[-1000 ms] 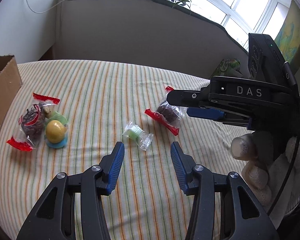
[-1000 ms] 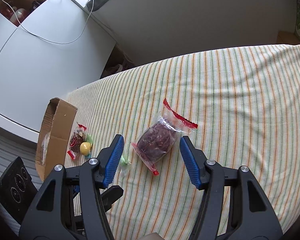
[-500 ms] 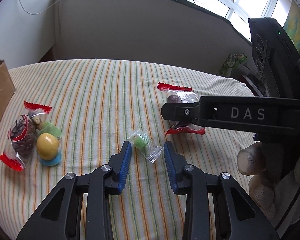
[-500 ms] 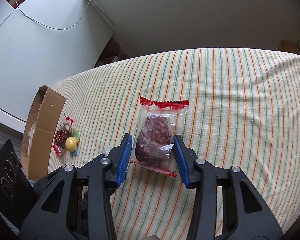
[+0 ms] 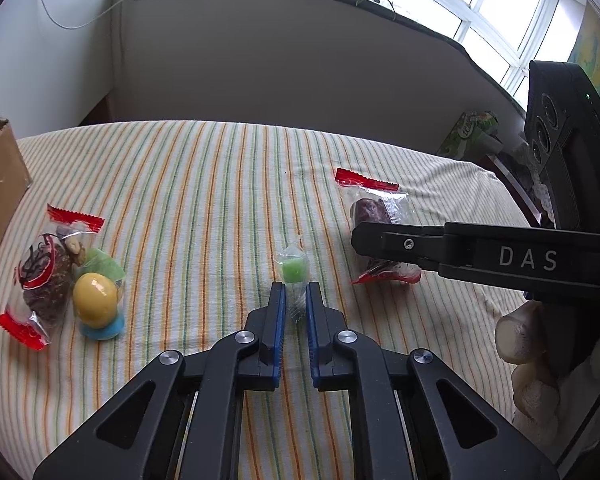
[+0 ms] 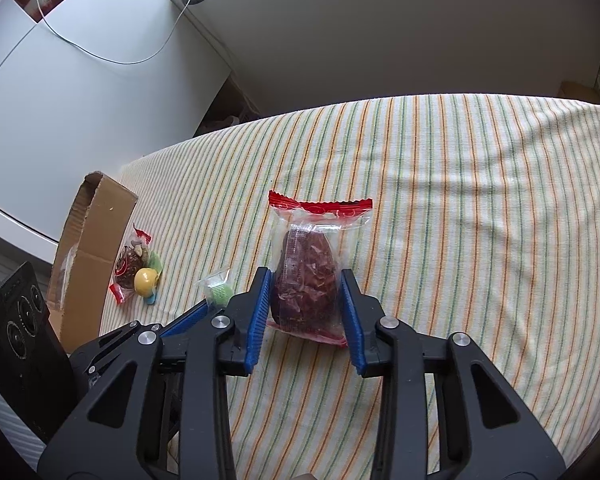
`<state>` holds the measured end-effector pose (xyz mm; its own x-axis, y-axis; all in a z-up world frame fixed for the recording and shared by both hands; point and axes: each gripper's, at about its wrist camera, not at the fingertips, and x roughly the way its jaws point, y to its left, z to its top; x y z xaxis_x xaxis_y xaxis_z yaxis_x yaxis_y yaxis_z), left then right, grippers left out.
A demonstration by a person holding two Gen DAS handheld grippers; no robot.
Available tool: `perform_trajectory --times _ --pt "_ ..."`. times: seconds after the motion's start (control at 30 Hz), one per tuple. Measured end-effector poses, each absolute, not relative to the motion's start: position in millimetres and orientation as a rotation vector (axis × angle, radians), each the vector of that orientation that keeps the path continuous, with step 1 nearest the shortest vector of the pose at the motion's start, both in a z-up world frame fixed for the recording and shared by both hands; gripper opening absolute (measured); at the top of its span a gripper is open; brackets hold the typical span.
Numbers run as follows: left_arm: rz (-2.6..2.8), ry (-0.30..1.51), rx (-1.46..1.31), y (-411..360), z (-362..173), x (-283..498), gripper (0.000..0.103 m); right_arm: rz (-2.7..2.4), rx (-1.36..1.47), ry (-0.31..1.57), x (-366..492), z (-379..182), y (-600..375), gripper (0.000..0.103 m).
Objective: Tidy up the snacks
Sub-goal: 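Carry the brown packet and green candy into the box and open both tools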
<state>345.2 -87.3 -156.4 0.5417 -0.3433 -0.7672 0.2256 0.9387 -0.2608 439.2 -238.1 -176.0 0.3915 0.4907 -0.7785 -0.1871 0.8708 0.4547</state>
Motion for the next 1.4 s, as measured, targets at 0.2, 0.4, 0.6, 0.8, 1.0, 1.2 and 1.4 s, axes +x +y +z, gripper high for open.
perform_trajectory --times 0.2,0.4,0.6,0.8,1.0,1.2,1.4 --pt "-0.340 0.926 -0.144 -83.1 -152.4 338.6 0.007 0.452 0.312 1.057 429.2 -165.2 -245.7 0.035" --pt "-0.338 0.911 -0.159 -76.6 -145.9 329.5 0.006 0.466 0.311 1.019 416.8 -150.0 -250.0 0.035" --pt "-0.326 0.870 -0.188 -55.1 -128.3 315.4 0.006 0.492 0.313 0.984 401.7 -132.6 -252.3 0.035" --pt "-0.304 0.811 -0.211 -29.9 -103.1 299.8 0.006 0.532 0.290 0.951 389.5 -111.6 -231.6 0.035" --pt "-0.279 0.757 -0.239 -1.8 -83.9 289.4 0.006 0.577 0.257 0.925 382.5 -92.5 -192.2 0.035" --pt "-0.251 0.714 -0.267 28.8 -72.8 280.2 0.006 0.626 0.208 0.905 377.8 -73.6 -146.3 0.035" --pt "-0.205 0.671 -0.298 68.2 -66.5 270.1 0.006 0.676 0.152 0.896 375.5 -61.4 -94.1 0.035"
